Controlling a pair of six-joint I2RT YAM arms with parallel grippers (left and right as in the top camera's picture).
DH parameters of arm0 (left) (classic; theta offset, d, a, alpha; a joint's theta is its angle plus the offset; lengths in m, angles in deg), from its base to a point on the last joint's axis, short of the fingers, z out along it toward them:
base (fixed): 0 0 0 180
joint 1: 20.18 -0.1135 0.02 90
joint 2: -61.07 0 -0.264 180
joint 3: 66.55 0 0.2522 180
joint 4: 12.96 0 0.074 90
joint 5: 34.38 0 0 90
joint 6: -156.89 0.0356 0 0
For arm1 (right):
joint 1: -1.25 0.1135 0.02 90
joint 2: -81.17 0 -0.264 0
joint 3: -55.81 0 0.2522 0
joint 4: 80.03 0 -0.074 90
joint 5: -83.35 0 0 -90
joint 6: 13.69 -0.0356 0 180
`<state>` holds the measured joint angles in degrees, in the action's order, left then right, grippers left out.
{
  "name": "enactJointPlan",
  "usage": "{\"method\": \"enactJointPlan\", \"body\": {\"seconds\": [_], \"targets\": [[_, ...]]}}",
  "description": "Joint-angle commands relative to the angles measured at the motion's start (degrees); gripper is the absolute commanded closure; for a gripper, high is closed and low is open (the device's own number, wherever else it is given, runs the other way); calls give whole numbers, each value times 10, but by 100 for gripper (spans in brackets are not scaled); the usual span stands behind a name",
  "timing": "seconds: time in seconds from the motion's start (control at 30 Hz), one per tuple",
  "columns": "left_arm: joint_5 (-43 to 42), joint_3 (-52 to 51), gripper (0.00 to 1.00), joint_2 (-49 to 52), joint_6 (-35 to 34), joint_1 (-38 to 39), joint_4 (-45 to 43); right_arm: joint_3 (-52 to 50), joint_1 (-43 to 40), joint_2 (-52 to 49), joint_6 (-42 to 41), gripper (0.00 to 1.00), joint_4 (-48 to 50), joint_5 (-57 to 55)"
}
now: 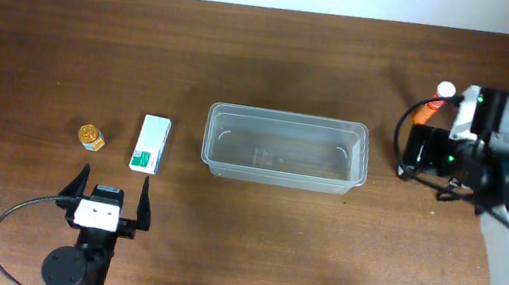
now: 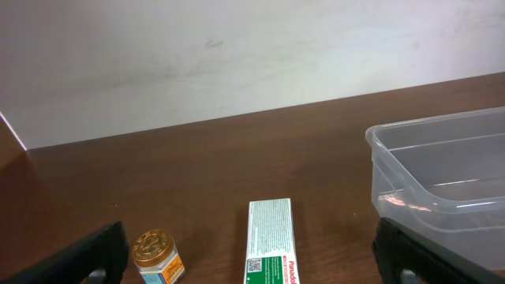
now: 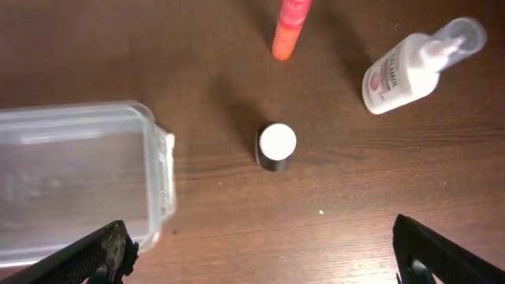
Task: Pack container
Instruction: 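Move the right gripper over the dark white-capped bottle and descend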
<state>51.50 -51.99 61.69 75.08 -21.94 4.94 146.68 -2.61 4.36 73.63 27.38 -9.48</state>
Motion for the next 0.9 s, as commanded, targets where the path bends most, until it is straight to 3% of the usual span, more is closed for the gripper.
{"method": "enactJointPlan", "body": {"seconds": [0.0,0.23,0.43,0.6,0.87], "targets": [[-6,-3,1,-3,9,-3,2,13,3,-32,42,2,-3,-14],[-6,-3,0,-3,9,-3,2,13,-9,-127,63,2,17,-34],[-6,-3,1,-3,9,-3,2,13,-63,-203,31,1,27,7],[-6,-3,1,-3,9,-3,2,13,-94,-226,34,2,42,84],[-6,-3,1,-3,9,-3,2,12,-77,-240,69,2,53,86]]}}
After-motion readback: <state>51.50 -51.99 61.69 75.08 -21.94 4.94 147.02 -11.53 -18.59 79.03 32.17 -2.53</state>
